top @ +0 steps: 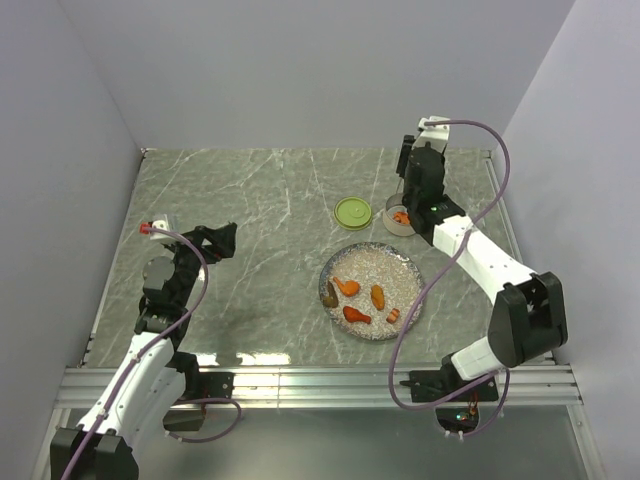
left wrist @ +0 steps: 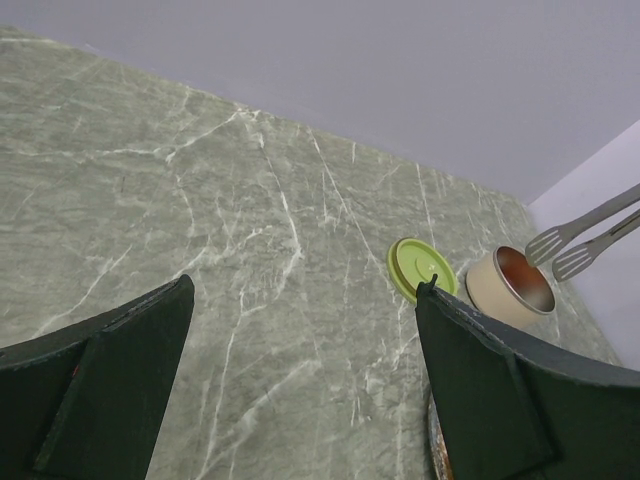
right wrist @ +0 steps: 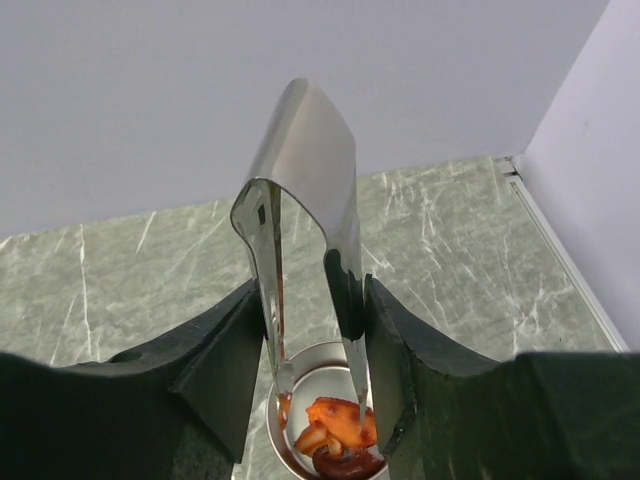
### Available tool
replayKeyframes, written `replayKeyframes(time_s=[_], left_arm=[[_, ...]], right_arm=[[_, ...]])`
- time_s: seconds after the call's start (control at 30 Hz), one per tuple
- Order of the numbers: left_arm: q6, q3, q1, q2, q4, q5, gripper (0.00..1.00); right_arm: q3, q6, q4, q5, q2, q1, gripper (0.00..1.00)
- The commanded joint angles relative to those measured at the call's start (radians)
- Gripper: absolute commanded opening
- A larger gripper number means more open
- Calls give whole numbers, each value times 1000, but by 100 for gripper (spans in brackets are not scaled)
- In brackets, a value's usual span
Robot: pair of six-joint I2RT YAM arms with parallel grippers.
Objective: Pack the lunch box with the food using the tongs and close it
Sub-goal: Place the food into the lunch box, then pick up the food using the clamp
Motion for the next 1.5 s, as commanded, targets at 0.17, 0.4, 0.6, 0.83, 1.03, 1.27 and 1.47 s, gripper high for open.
replayKeyframes(time_s=[0.17,0.4,0.6,0.83,1.03,1.27,1.47], left_arm=[[5,2,4,-16,2,-27,100],[8,2,4,-14,1,-33,99],[6,2,4,-11,2,-35,99],[3,3,4,3,7,-30,99],[5,3,4,4,7,-32,99],[5,3,4,10,10,-32,99],[5,3,4,10,13,-32,99]], right_arm=[[-183,18,88,-29,-225,51,47],[-349,4,89,79,-405,228,46],[-453,61,6,112,-540,343,46],[-549,128,-83,162,-624,490,46],[-576,176,-168,219,-655,550,46],[-596,193,-197,254,-678,587,46],[-593,216,-223,248,-657,608,46]])
